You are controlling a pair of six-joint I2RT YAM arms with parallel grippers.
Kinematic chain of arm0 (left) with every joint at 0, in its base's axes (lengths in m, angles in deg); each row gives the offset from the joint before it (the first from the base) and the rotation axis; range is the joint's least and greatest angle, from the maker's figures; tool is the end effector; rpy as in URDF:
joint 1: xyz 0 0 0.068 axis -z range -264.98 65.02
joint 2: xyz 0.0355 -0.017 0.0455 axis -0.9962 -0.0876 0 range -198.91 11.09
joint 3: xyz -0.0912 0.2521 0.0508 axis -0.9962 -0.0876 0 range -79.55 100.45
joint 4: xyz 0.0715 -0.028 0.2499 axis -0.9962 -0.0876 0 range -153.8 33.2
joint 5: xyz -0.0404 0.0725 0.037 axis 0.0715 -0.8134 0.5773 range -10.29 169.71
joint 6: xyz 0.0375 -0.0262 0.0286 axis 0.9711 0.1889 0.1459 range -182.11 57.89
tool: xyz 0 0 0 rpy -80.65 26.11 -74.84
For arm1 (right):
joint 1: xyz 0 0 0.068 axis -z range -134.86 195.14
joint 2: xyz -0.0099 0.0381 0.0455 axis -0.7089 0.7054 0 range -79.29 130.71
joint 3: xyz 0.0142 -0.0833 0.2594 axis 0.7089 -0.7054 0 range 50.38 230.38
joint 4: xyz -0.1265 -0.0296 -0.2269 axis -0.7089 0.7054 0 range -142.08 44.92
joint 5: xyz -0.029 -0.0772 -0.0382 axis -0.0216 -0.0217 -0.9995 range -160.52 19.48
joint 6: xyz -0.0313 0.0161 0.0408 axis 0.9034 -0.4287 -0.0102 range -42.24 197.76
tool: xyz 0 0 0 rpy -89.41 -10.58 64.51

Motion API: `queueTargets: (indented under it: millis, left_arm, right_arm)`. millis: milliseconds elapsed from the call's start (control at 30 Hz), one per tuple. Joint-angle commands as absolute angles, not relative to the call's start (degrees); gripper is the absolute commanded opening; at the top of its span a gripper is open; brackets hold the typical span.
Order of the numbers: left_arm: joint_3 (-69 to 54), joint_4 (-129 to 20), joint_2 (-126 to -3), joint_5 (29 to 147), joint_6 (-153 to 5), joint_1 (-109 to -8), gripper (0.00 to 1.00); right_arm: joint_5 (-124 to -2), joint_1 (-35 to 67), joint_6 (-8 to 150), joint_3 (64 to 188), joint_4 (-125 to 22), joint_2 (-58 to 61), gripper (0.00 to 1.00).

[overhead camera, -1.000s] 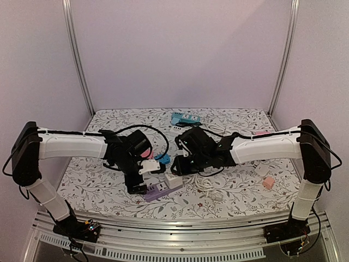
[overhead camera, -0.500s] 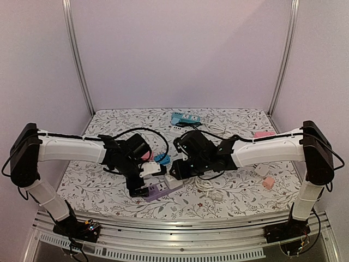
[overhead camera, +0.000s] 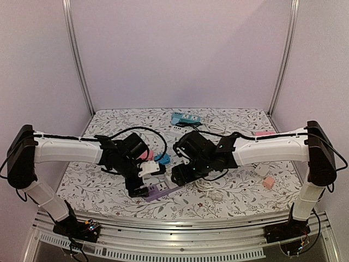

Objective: Insert the plug
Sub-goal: Press the plug into the socket.

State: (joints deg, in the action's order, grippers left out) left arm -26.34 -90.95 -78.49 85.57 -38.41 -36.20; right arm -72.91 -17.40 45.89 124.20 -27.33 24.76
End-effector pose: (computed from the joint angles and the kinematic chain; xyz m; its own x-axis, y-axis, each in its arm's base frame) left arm 0.1867 -0.2186 0.1774 -0.2591 0.9025 -0.3442 0.9554 0.2918 0.0460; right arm 0.1807 0.3444 0.2084 -0.7830 -0.3626 -0.5054 -0.5441 0.7930 0.2741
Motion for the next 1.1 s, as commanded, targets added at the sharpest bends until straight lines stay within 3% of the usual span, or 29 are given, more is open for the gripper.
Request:
queueTargets:
  millis: [0, 300, 600, 700, 867, 1067]
  left_arm:
    - [-25.3, -90.3, -80.8, 86.3, -39.7, -34.8, 1.0]
    - [-24.1, -87.2, -85.8, 82.5, -42.2, -33.1, 1.0]
    - [-29.6, -81.2, -80.8, 83.2, -42.0, -34.2, 0.99]
    - [-30.7, -80.7, -78.9, 87.4, -42.4, -36.5, 1.0]
    - [-31.7, -81.0, -76.3, 92.1, -43.5, -40.5, 0.99]
    - [-34.1, -83.8, -76.0, 92.6, -44.5, -41.1, 1.0]
  right_arm:
    - [-78.5, -15.2, 44.9, 123.4, -22.9, 19.9, 0.73]
    - [-86.6, -12.1, 42.1, 115.9, -22.7, 9.0, 0.77]
    - [-83.4, -12.3, 42.8, 114.3, -29.1, 7.7, 0.82]
    - [-85.4, -14.0, 42.3, 119.4, -25.4, 11.1, 0.84]
    - [-88.1, -17.2, 41.6, 134.0, -10.2, 21.0, 0.98]
    - [-84.8, -18.6, 40.8, 145.6, -0.3, 30.6, 0.99]
